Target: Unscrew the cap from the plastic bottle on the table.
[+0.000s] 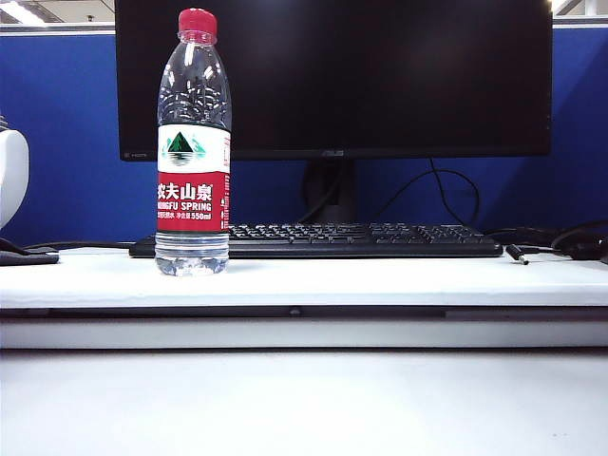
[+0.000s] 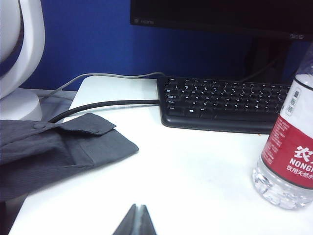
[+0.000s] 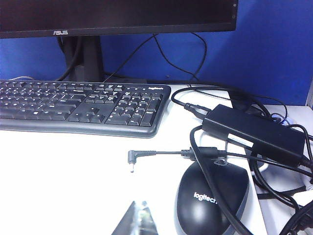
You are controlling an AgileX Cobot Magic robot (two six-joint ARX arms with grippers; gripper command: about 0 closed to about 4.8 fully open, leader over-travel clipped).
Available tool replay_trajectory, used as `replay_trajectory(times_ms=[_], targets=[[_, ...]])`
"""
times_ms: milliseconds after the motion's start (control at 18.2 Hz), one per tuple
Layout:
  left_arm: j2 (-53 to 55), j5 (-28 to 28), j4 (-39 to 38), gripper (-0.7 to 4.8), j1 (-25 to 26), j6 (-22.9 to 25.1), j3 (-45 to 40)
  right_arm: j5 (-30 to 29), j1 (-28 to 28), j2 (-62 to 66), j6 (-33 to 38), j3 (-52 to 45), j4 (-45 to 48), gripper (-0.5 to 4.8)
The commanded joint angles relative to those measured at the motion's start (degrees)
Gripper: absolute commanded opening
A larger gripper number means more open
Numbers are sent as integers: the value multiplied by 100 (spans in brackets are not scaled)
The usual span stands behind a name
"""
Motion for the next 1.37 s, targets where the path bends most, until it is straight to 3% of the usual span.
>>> replay_trajectory(times_ms=[55,165,220,275,330,385,440,494,549,659,769,824,934,989,1099,1154,1373], targets=[[2,66,52,-4,7,-160,2,-258,4,-9,26,-17,118,-6],[2,138,-17,-3,7,-280,2,-380,4,-11,31,-17,157,-6],[2,192,-13,-3,7,-627,2,-579,7,-11,232,-17,317,-6],[2,595,127,-4,7,-1261,2,-911,7,-9,811,-17,758,-6],[2,1412,564,-4,7,-1980,2,-1134,7,-9,1432,-15,1397,-6],[4,1910,1016,-4,2,-2562,4,-1137,7,-9,1958,-9,1895,-6],[4,2844,2159,-4,0,-3759,4,-1034,7,-9,2979,129,2531,-6],[2,3189,2868,-4,0,-4478,17,-1102,7,-9,3112,385,2581,-6],[2,3287,3593,-2,0,-5707,87,-1150,9,2,3115,791,2577,-6],[2,3279,4339,-2,0,-6848,282,-1270,7,142,3110,1523,2577,-6],[4,3272,4688,-3,2,-7084,850,-1523,4,625,3106,2380,2570,-6],[22,3305,3731,-5,11,-6301,1707,-2194,7,1268,3110,3104,2533,-6],[184,3574,2120,-5,11,-4887,2745,-2885,15,1980,3112,3832,2509,-6],[634,3950,391,-5,11,-3106,3799,-3121,81,2577,3106,4367,2516,-6],[1276,4083,-1102,-5,11,-1554,4666,-3136,227,3143,3067,4750,2551,-5],[1921,4111,-2116,-5,11,-243,5174,-3115,411,3613,3064,4994,2581,-6],[3239,4094,-2850,-4,2,1486,5268,-3042,1344,4780,2726,5458,2562,-6]])
